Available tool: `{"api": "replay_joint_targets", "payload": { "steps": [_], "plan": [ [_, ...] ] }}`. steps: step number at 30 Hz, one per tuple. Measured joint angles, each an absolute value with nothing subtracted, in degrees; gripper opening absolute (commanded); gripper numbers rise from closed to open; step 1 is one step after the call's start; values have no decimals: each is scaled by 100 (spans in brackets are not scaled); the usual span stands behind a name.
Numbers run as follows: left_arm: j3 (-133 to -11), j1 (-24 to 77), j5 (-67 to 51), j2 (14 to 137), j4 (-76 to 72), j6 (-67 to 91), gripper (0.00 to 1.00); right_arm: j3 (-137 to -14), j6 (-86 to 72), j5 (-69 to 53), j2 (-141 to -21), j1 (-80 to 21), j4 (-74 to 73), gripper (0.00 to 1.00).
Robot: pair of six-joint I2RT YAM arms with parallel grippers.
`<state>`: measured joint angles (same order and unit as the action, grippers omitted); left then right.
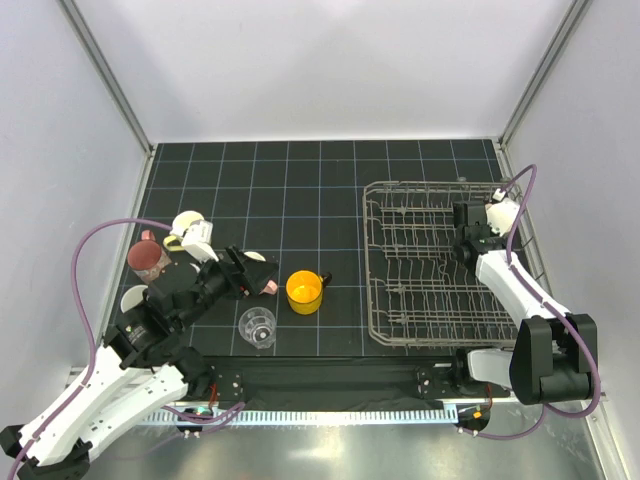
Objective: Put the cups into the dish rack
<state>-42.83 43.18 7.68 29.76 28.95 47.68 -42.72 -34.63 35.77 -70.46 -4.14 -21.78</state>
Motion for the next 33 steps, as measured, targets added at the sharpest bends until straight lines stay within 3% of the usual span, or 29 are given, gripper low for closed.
{"api": "replay_joint_targets", "payload": {
  "steps": [19, 33],
  "plan": [
    [-4296, 4318, 615, 4139, 2265, 4810, 71, -4416, -3024, 3894, -8171, -75, -854, 4],
    [-4403, 4318, 707, 3918, 2265, 4731, 75, -4939, -2884, 3988, -8842, -75, -458, 4]
  ]
}}
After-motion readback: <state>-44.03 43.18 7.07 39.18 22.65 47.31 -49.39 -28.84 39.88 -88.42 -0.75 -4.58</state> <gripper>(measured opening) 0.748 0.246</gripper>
